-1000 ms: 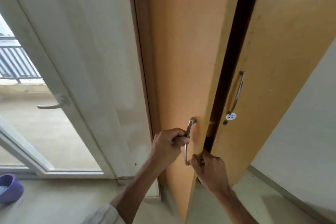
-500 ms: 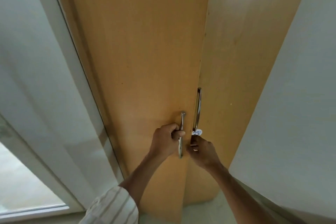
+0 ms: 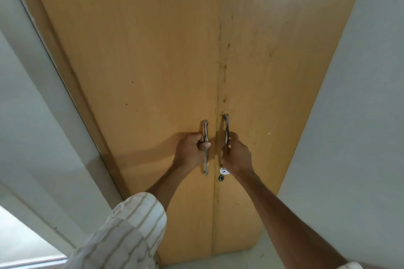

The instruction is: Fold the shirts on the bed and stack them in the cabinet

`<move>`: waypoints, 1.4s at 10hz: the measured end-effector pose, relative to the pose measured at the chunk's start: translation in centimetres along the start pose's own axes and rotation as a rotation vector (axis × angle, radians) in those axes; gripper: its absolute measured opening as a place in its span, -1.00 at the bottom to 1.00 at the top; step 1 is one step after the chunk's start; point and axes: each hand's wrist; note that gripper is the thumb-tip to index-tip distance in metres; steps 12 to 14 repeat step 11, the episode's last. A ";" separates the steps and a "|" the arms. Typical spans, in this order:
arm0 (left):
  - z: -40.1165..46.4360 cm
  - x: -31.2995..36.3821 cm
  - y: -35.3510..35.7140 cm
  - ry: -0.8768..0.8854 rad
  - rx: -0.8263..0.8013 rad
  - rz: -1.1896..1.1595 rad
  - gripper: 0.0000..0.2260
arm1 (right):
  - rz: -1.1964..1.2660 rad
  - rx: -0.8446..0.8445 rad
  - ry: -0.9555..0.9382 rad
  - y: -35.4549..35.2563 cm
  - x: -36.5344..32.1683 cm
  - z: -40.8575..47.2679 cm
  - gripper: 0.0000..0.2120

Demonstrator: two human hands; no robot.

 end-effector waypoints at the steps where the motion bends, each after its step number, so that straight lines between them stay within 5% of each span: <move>1: 1.0 -0.1 0.0 0.010 -0.005 0.000 -0.69 | -0.027 0.038 -0.011 0.2 0.3 0.4 -0.71; 6: 3.1 -3.0 -0.7 0.242 -0.135 -0.080 -0.70 | -0.052 0.325 0.161 3.7 -1.1 0.1 -0.70; 8: 3.9 -4.4 -1.2 0.312 -0.197 -0.096 -0.84 | 0.064 0.230 0.419 4.7 -3.0 -2.9 -0.51; 10: 3.6 -6.2 -2.7 0.159 -0.415 -0.339 -0.85 | 0.082 0.220 0.785 5.6 -3.7 -12.3 -0.52; 11: 2.0 -8.6 -3.2 0.083 -0.522 -0.168 -0.78 | 0.021 0.296 0.925 4.9 -4.5 -18.9 -0.54; 14: 2.0 -8.6 -3.2 0.083 -0.522 -0.168 -0.78 | 0.021 0.296 0.925 4.9 -4.5 -18.9 -0.54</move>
Point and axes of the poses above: each hand's wrist, its own z-axis towards the middle knuckle, its own y-axis out of the palm, x = y × z, and after that the axes turned 4 degrees about -z, right-handed
